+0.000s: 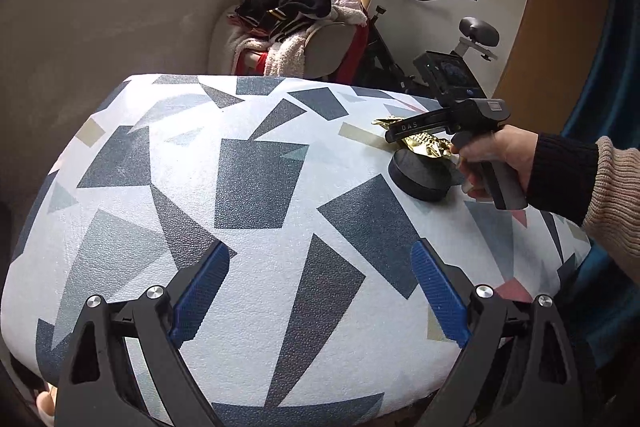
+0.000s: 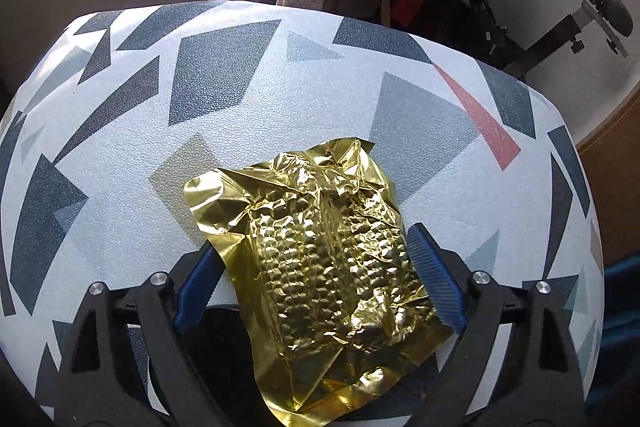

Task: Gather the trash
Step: 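Reach the right gripper to the gold foil wrapper and close on it, then lift the gold foil wrapper off the board with the right gripper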

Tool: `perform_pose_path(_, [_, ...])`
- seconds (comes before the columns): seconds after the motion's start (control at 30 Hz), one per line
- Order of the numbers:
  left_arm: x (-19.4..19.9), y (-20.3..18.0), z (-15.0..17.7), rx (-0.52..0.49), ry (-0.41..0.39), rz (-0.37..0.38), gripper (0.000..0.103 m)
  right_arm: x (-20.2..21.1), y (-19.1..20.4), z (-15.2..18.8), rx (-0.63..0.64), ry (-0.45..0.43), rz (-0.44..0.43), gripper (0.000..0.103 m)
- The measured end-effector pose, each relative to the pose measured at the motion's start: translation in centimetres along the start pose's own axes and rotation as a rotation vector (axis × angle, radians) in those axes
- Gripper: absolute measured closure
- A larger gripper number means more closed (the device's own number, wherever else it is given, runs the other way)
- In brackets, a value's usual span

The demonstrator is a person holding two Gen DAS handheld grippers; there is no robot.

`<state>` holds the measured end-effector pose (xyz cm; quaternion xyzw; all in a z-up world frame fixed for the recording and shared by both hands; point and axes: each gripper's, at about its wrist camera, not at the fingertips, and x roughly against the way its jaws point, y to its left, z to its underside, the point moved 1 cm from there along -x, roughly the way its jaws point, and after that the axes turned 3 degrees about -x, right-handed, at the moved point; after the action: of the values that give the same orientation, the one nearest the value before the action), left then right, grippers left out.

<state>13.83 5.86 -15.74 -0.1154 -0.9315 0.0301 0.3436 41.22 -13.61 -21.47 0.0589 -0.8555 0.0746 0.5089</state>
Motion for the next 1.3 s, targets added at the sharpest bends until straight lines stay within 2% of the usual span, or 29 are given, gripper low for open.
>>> perform_pose_path(0.1, [-0.5, -0.4, -0.3, -0.009, 0.001, 0.010, 0.013, 0.5, -0.6, 0.4, 0.025, -0.005, -0.015, 0.025])
perform_pose_path(0.13, [-0.6, -0.5, -0.4, -0.010, 0.002, 0.013, 0.013, 1.0, -0.8, 0.6, 0.035, -0.015, -0.028, 0.034])
perform_pose_path(0.17, [-0.8, -0.8, -0.5, -0.013, 0.002, 0.020, 0.013, 1.6, -1.0, 0.7, 0.045, -0.032, -0.043, 0.047])
perform_pose_path(0.23, [-1.0, -1.4, -0.8, -0.025, -0.001, 0.033, 0.013, 3.0, -1.5, 1.0, 0.054, -0.068, -0.047, 0.058])
perform_pose_path(0.27, [-1.1, -1.8, -0.9, -0.037, -0.001, 0.039, 0.013, 3.9, -1.9, 1.2, 0.052, -0.092, -0.068, 0.060])
perform_pose_path(0.37, [-1.8, -3.1, -1.3, -0.082, 0.007, 0.067, 0.013, 6.5, -3.3, 2.0, 0.034, -0.175, -0.109, 0.061])
perform_pose_path(0.5, [-4.1, -5.2, -2.0, -0.154, 0.044, 0.120, 0.007, 10.1, -6.0, 3.6, -0.046, -0.308, -0.165, 0.061])
perform_pose_path(0.57, [-6.0, -6.5, -2.6, -0.202, 0.073, 0.143, 0.006, 11.3, -7.7, 4.8, -0.130, -0.366, -0.268, 0.061])
perform_pose_path(0.6, [-7.1, -7.1, -2.9, -0.225, 0.095, 0.150, 0.006, 11.7, -8.4, 5.4, -0.168, -0.374, -0.300, 0.061])
perform_pose_path(0.77, [-12.9, -10.0, -4.9, -0.312, 0.192, 0.165, 0.006, 12.8, -10.4, 7.4, -0.234, -0.403, -0.327, 0.061])
perform_pose_path(0.93, [-17.9, -11.2, -7.0, -0.311, 0.263, 0.153, 0.006, 13.5, -11.3, 8.5, -0.235, -0.422, -0.312, 0.061])
perform_pose_path(1.03, [-20.6, -12.2, -7.8, -0.323, 0.335, 0.165, 0.006, 13.7, -11.9, 8.8, -0.240, -0.428, -0.317, 0.061])
perform_pose_path(1.2, [-22.7, -13.5, -8.7, -0.366, 0.353, 0.132, 0.006, 13.9, -12.4, 9.7, -0.248, -0.438, -0.334, 0.061])
perform_pose_path(1.3, [-23.5, -13.7, -9.1, -0.333, 0.365, 0.143, 0.006, 13.5, -12.6, 10.3, -0.265, -0.427, -0.338, 0.061])
